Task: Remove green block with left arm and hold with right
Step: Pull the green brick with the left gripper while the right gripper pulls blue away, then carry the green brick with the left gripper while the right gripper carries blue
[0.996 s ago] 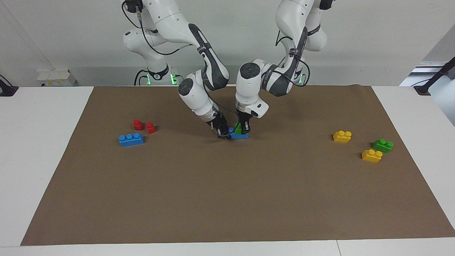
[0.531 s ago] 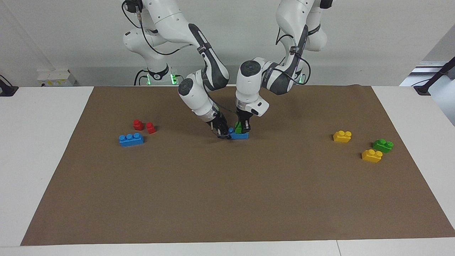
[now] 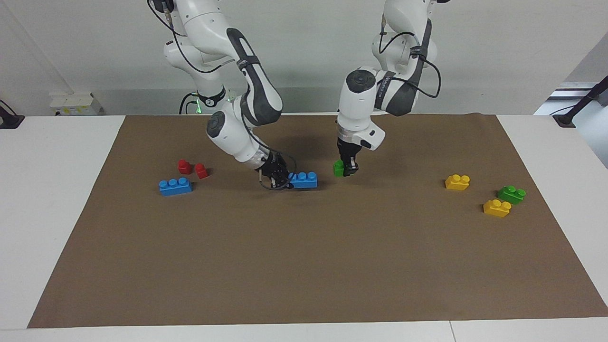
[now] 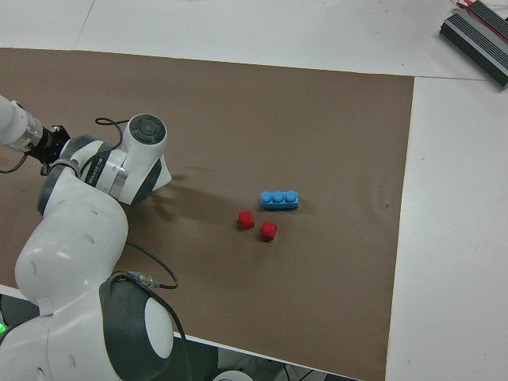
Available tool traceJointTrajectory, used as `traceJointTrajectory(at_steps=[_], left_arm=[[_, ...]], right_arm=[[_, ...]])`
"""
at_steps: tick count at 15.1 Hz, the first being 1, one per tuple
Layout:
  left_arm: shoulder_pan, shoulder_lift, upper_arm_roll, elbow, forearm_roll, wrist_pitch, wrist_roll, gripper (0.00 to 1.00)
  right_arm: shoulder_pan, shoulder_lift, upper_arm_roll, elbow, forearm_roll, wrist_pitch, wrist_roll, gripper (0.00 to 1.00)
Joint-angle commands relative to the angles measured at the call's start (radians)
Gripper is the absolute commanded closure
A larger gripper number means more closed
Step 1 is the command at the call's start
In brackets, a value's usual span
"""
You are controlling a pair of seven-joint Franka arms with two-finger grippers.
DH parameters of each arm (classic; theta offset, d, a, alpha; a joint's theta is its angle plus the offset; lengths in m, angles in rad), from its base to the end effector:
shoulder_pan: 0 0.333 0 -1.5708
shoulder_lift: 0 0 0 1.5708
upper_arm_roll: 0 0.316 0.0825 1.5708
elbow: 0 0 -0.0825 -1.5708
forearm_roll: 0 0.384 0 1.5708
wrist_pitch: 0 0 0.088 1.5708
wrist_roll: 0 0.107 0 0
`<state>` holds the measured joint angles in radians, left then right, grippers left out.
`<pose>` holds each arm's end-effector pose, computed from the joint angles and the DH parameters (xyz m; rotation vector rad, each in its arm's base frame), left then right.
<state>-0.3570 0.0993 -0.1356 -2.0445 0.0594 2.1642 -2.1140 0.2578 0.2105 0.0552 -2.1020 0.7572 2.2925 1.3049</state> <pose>0.5048 -0.2669 0.3958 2.1923 2.2337 0.0636 0.5431 0.1912 0.3223 -1.9657 1.8559 0.5917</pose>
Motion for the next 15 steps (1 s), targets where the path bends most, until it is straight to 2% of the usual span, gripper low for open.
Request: traceJointTrajectory(at_steps=[1,4,7,15], left_arm=[[0.099,-0.01,-0.007,0.0,0.005,-0.024,0.153,1.0],[0.206,-0.006,-0.007,0.0,0.003,-0.023,0.348,1.0],[0.297,0.0,-0.007,0.001,-0.001,-0.018,0.547,1.0],[0.489,0.026,-0.007,-0.003,-0.02,0.066,0.982,1.0]], right_arm=[[-0.125,-0.007,0.011,0.011,-0.077,-0.096,-0.111,1.0],[-0.257,-0.003,0.011,0.008,-0.111,-0.142,-0.255,1.0],[-0.337,0.001,0.011,0.007,-0.16,-0.172,-0.328,1.0],[-0.454,0.035,0.011,0.011,-0.233,-0.163,-0.447,1.0]])
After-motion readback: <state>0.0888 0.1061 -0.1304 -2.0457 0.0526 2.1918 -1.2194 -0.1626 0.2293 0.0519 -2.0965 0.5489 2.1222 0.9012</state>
